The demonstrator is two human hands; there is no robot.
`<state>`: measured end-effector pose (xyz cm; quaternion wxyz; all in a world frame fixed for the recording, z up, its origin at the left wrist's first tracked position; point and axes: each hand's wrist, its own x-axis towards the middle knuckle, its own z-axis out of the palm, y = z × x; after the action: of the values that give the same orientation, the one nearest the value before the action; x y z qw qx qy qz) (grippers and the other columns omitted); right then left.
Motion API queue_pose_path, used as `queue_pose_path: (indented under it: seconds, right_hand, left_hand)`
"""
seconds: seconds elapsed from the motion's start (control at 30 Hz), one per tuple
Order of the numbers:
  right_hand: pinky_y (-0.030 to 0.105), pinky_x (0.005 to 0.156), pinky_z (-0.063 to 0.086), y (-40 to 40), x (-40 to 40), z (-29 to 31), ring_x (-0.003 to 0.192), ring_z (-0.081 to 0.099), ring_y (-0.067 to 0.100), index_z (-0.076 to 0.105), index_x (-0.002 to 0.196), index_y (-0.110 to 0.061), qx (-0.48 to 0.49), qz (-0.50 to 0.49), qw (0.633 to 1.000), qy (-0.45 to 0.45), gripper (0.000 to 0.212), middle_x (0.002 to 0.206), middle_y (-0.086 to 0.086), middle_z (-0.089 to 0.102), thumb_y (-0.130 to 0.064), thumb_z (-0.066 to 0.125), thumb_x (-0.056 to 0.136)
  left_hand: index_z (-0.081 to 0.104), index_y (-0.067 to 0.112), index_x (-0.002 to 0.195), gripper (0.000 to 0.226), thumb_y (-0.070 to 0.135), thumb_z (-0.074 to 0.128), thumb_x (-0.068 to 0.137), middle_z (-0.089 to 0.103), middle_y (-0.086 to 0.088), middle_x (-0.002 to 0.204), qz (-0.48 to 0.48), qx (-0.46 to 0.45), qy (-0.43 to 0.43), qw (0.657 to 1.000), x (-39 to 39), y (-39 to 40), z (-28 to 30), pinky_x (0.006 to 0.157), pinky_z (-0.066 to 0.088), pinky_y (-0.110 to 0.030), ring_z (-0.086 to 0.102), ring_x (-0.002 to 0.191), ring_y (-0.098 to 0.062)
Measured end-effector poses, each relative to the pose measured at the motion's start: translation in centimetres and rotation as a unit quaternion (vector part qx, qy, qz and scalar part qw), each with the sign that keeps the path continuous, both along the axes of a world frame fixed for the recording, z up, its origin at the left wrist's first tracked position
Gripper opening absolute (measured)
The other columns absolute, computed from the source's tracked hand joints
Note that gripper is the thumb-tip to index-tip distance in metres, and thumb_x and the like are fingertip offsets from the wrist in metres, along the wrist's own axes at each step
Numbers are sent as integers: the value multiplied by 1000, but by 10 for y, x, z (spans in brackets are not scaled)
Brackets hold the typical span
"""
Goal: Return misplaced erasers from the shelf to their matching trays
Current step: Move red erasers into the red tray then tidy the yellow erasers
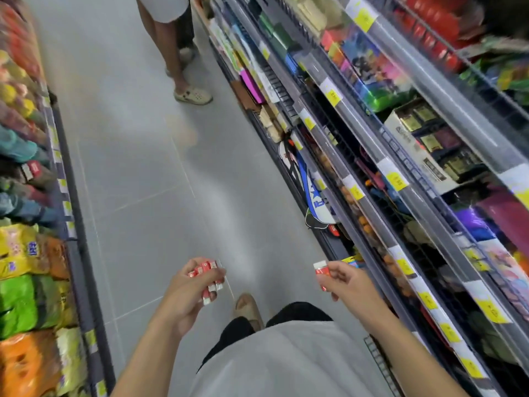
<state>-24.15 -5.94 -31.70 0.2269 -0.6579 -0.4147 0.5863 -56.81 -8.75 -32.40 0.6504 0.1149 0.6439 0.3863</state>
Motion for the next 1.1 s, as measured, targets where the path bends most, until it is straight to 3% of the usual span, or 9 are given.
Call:
queue_pose_path:
  seconds: [0.13,0.27,0.43,0.67,0.8,0.93,1.03,1.1]
  right_hand:
    - [19,57,45,32,-10,-4,60,57,3,75,98,-20,-8,-34,999,-7,11,71,-6,70,-13,72,90]
    - [29,60,43,84,-19,-10,62,57,8,74,100,-16,-8,-36,999,8,11,71,1,69,-11,70,91]
    - [28,59,43,176,-38,-15,66,60,10,73,101,-15,-2,-26,999,21,11,74,2,71,-10,70,91]
    - [29,68,53,308,-59,18,76,66,10,73,100,-28,58,-17,997,48,17,86,-3,73,-15,73,90]
    - [34,75,56,361,-62,55,83,68,13,73,105,-38,113,-27,991,65,24,92,-4,73,-20,73,90]
    - [22,66,52,399,-64,95,76,65,10,69,113,-39,172,-92,976,92,30,94,-3,73,-30,74,85]
    - [16,70,50,420,-63,128,83,66,3,68,115,-42,220,-142,963,66,33,100,-10,73,-37,72,83]
    - [18,70,50,430,-62,151,75,63,2,67,114,-44,257,-165,951,37,30,92,-15,71,-38,67,85]
  left_hand:
    - [65,12,101,43,12,84,63,67,-13,77,-11,15,-14,1000,-19,65,8,45,44,-23,58,60,-17]
    - [64,13,102,43,12,83,63,67,-11,77,-28,20,-6,999,-30,126,9,46,44,-23,58,63,-19]
    - [65,10,108,51,15,85,61,70,-11,79,-26,1,27,999,-42,193,9,54,45,-27,60,71,-23]
    - [66,11,108,60,23,86,53,71,-9,83,-29,16,37,999,-49,300,31,63,44,-33,56,83,-26]
    - [68,14,107,56,20,88,54,70,-9,83,-69,67,23,995,-44,384,61,56,47,-28,62,76,-23]
    - [71,24,92,43,19,88,53,68,-9,78,-136,145,-5,980,-26,478,101,50,45,-25,60,69,-22]
    - [73,29,87,37,20,87,54,70,-7,78,-205,205,-21,957,-6,544,139,50,45,-26,63,66,-19]
    - [74,28,88,38,21,89,54,72,-5,80,-251,245,-45,935,10,582,169,49,49,-26,67,67,-20]
